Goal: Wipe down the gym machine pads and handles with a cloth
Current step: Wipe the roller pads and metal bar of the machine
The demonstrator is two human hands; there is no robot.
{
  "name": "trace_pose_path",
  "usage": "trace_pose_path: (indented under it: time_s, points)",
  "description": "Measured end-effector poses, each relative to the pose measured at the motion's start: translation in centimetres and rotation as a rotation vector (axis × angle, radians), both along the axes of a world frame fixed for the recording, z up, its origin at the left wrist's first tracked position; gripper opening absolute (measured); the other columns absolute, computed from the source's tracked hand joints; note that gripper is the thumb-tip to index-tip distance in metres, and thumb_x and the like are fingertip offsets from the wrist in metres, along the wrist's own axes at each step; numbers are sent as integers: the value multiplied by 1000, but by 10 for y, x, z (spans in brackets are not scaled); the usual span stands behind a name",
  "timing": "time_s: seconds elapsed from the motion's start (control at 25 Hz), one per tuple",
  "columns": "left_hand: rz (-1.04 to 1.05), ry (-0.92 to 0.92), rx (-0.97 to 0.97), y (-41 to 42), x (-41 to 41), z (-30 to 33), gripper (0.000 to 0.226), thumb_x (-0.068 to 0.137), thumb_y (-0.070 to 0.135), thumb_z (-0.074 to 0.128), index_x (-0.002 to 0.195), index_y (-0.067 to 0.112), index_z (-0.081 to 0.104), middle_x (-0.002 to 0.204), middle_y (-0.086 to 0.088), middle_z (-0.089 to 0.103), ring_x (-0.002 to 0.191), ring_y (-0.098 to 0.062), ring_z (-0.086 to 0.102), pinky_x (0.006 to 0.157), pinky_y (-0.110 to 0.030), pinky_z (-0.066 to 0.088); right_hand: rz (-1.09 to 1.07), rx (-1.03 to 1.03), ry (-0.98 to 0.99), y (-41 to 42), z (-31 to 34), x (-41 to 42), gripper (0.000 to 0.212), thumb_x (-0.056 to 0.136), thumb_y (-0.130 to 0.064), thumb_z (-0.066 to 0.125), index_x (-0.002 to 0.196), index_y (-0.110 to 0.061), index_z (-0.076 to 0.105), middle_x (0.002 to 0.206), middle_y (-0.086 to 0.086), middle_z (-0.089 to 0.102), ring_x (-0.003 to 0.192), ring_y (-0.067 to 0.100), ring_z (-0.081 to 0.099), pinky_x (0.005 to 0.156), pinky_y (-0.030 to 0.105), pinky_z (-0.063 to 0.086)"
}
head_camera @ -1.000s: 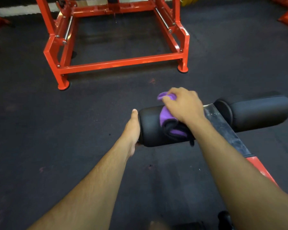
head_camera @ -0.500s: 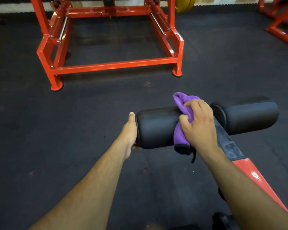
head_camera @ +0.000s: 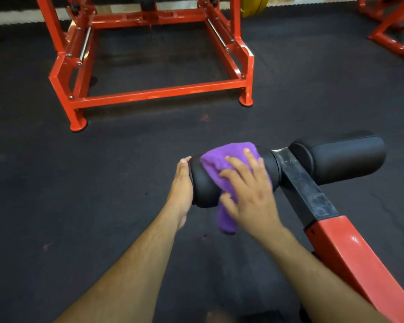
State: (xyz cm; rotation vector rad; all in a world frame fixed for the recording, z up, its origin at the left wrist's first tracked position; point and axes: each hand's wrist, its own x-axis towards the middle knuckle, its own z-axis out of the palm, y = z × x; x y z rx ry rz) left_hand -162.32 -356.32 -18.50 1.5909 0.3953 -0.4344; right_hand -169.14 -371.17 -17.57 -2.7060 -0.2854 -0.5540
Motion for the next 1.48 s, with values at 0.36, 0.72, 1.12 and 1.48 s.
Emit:
trace_pose_path:
  time_s: [0.36,0.72,1.12,1.48]
  points:
    - [-55,97,68,2,-3,15,66,108,62,19,147,22,53,144,0,57,133,-21,50,100,-32,31,-222,115,501,2,51,112,21,86,-38,57,97,-21,65,107,8,67,101,34,61,79,36,44]
    - [-117,-347,425,-24,-23,42,57,111,49,22,164,29,20,172,6,15,158,-12,10,127,-36,8,-37,203,118,-85,73,5,32,74,0,60,102,-15,58,106,-3,60,101,21,56,93,35,44]
    - [-1297,-1191,690,-185,-149,40,75,103,58,15,165,16,15,173,0,10,159,-12,1,130,-42,3,-419,219,393,-325,70,-192,53,77,3,68,124,-21,65,116,-6,69,107,14,64,90,8,41]
    - [-1443,-1073,975,-241,-165,37,80,95,58,5,163,23,29,167,4,33,155,-13,26,127,-44,17,136,-67,1022,-303,-115,-211,52,81,-17,65,132,-12,56,124,11,59,112,31,58,99,38,43]
